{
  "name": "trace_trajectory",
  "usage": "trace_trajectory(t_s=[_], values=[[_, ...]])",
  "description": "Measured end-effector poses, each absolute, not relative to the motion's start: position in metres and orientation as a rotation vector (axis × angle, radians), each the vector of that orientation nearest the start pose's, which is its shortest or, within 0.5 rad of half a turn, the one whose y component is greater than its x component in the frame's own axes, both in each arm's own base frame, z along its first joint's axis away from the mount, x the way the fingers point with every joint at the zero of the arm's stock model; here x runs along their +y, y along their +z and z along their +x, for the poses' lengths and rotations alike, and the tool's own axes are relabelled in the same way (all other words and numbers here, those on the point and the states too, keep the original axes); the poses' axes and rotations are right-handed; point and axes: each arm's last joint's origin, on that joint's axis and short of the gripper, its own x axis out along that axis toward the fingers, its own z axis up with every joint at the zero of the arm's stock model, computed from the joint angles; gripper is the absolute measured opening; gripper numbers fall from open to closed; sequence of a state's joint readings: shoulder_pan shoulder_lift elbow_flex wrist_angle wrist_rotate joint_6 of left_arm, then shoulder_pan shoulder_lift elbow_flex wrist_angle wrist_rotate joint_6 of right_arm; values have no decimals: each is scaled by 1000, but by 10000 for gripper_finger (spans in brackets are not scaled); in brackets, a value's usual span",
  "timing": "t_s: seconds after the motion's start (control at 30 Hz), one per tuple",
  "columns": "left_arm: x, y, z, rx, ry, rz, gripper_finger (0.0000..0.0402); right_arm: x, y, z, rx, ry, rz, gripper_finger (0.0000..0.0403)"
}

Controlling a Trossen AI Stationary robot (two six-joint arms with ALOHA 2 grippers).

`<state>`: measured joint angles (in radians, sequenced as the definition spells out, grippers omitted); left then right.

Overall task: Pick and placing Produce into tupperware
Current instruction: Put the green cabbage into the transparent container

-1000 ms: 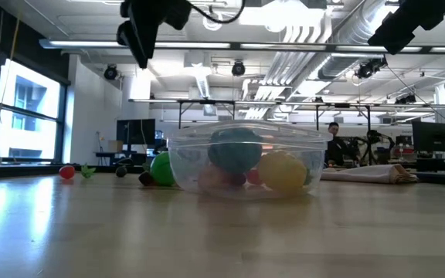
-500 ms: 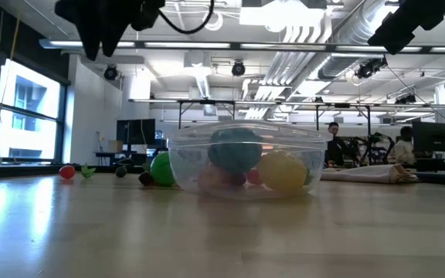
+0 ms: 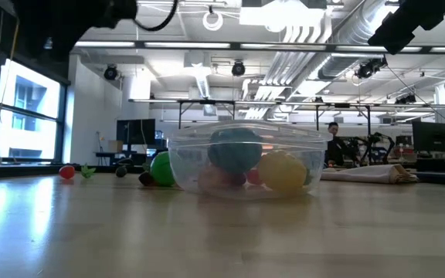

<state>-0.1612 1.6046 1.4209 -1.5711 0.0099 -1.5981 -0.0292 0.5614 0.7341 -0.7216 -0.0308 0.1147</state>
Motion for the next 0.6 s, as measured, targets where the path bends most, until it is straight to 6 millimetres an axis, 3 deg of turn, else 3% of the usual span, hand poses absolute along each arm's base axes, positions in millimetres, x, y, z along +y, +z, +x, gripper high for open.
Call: trace_trajectory(t_s=[0.17, 0.3, 0.6], values=[[-55, 264, 250, 1456, 1350, -1045, 166, -2, 295, 110, 548, -30, 129, 105], [-65, 252, 254, 1468, 1265, -1114, 166, -2, 295, 110, 548, -30, 129, 105], [-94, 249, 258, 1398, 1249, -1283, 166, -2, 295, 110, 548, -30, 128, 105]])
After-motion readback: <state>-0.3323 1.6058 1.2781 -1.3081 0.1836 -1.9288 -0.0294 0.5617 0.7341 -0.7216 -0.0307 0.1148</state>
